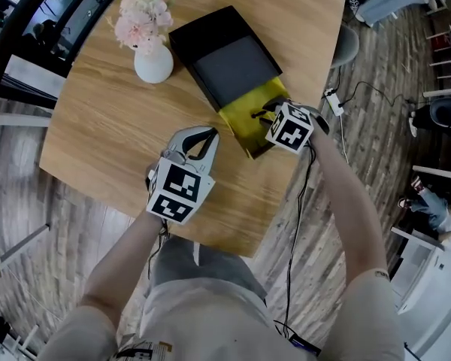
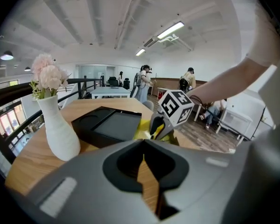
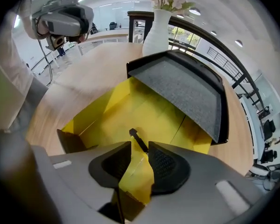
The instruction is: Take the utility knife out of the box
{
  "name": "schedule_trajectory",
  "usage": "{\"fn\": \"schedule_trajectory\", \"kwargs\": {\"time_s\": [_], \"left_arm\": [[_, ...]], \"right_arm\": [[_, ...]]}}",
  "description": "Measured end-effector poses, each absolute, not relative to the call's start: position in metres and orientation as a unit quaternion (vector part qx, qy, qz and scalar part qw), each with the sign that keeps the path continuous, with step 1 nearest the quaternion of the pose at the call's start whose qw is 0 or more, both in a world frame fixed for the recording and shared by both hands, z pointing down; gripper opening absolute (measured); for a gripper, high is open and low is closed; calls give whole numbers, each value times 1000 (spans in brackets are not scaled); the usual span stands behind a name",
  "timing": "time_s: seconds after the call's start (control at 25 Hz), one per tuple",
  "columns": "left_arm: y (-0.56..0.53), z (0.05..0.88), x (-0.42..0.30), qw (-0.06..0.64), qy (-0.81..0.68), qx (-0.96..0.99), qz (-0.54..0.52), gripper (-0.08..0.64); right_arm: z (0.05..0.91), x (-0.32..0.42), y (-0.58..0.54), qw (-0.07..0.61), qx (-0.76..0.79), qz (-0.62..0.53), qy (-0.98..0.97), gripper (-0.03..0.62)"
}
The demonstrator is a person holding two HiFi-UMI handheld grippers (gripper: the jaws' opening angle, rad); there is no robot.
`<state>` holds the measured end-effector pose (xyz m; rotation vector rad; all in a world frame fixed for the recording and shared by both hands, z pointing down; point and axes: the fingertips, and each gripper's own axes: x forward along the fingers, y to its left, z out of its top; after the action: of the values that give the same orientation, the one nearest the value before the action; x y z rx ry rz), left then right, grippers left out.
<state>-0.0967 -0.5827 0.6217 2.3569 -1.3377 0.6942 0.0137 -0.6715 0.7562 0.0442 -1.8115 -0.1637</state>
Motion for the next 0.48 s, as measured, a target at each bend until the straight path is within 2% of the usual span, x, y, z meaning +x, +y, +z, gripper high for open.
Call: {"fn": "schedule_trajectory", "kwargs": {"time_s": [0.48], "left_arm": [[-577, 631, -105, 182, -479, 823, 244, 2]], "right_arm": [[766, 7, -679, 626, 35, -109, -772, 74]]}}
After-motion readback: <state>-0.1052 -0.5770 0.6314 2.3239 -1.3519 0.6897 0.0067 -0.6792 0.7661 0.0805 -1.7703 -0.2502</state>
